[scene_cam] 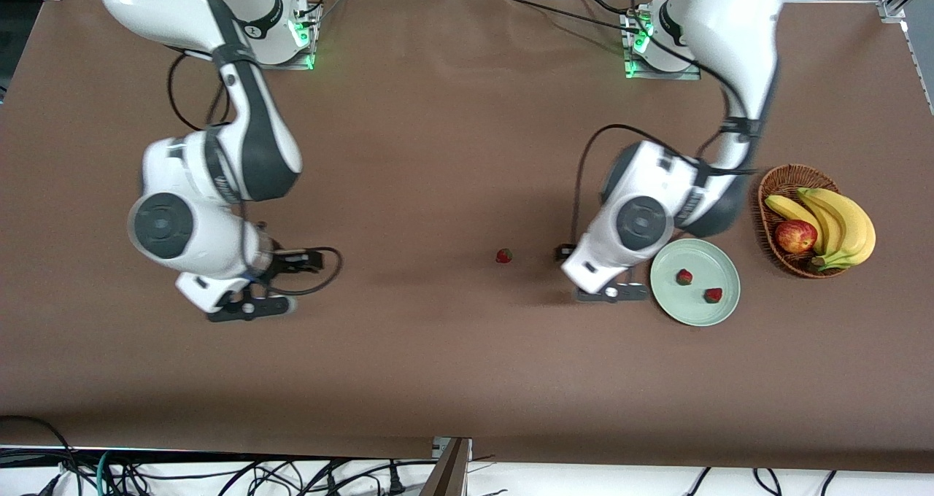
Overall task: Collect all strawberries into plate
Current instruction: 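Grasp the last strawberry with the left gripper while the right gripper withdraws, then carry the strawberry to the plate and open the left gripper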
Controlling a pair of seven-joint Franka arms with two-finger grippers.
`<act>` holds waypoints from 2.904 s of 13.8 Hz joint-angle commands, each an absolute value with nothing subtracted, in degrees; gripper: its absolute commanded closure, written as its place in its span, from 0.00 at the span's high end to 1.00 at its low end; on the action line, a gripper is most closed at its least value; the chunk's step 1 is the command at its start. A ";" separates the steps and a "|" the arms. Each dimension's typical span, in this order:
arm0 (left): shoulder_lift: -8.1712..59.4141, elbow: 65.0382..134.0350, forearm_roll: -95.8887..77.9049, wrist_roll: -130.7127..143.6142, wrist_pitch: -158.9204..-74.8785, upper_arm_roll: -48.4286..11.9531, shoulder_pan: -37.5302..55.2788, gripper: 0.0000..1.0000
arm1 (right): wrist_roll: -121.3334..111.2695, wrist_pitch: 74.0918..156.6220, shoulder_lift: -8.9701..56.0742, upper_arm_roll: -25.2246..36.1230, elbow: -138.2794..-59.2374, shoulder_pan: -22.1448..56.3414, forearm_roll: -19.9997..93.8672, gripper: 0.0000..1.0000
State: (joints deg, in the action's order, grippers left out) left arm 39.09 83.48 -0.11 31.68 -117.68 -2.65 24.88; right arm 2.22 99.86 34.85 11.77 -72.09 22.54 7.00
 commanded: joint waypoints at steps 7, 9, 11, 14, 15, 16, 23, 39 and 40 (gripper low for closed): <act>48.69 83.06 -0.35 48.43 -135.70 -1.93 35.06 1.00 | -5.54 85.16 16.55 12.00 -78.20 12.17 6.68 1.00; 48.69 83.32 -0.09 48.43 -135.70 -1.93 34.98 1.00 | -5.97 85.60 12.06 5.56 -82.25 5.82 6.07 1.00; 49.04 83.50 0.00 48.43 -135.70 -1.93 34.98 1.00 | -5.80 85.60 8.02 5.45 -84.98 5.01 5.02 1.00; 49.13 83.32 0.09 48.25 -135.70 -1.85 34.98 0.62 | -5.80 85.26 4.58 3.35 -85.08 4.40 -1.83 1.00; 49.13 83.32 0.09 48.16 -135.70 -1.76 34.98 0.50 | -5.71 85.60 4.05 2.73 -85.34 4.31 -3.32 1.00; 49.13 83.32 0.09 48.25 -135.70 -1.76 35.07 0.35 | -5.89 85.52 3.96 2.29 -85.34 4.31 -4.38 1.00; 44.59 83.06 0.00 48.43 -128.89 -1.32 33.41 0.08 | -0.99 84.55 3.60 1.32 -87.01 4.31 -1.06 1.00; 44.64 83.32 7.82 8.61 -121.19 0.18 7.21 0.15 | -1.41 85.25 5.71 1.67 -85.25 4.75 -1.14 1.00; 45.08 83.32 7.82 8.61 -121.29 0.18 7.12 0.15 | -1.41 85.25 5.71 1.67 -85.25 4.75 -1.14 1.00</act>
State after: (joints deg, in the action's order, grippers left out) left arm 44.08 84.00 6.38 9.70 -120.44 1.02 7.81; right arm -1.99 85.14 5.61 2.24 -85.87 5.29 -2.03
